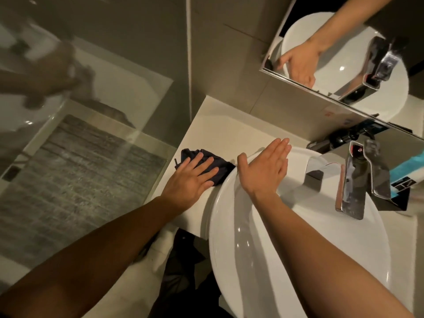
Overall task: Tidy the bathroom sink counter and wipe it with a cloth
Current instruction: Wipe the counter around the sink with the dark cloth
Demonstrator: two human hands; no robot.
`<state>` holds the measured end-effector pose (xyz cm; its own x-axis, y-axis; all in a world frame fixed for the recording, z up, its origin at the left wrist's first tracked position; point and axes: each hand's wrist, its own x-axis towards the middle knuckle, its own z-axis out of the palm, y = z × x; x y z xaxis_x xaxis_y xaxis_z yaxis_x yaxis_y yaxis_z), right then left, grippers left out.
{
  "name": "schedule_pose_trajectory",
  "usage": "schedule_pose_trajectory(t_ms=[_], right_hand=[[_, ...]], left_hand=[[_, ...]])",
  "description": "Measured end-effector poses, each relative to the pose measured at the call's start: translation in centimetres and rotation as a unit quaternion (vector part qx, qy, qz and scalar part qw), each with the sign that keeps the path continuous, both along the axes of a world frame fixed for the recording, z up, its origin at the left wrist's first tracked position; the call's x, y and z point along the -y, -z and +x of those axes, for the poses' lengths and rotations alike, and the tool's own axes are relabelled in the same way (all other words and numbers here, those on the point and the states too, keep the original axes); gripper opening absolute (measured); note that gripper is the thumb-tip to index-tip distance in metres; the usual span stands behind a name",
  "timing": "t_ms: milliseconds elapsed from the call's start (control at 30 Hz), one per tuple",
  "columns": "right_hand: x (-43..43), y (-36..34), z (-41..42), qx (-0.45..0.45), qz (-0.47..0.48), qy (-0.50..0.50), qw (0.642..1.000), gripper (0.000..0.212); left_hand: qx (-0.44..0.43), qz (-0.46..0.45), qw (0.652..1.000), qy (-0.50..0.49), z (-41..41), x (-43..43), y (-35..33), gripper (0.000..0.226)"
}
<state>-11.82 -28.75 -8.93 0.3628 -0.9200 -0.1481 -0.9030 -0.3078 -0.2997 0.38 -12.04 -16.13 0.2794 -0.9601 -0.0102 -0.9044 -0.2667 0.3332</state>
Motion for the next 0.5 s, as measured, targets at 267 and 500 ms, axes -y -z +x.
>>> schedule_pose_trajectory(t_ms=[267,500], right_hand=[[0.3,0.2,-0.3,-0.006,0.009,-0.011,1.000,0.103],[0.2,0.0,-0.3,0.010,0.010,-0.010,1.000,0.104]], left_hand=[[-0.030,-0.065,0.994,-0.079,-5.3,-6.4,0.1,0.039],[-0.060,-0.061,0.987,-0.135,-11.2,-11.1,-0.5,0.039]])
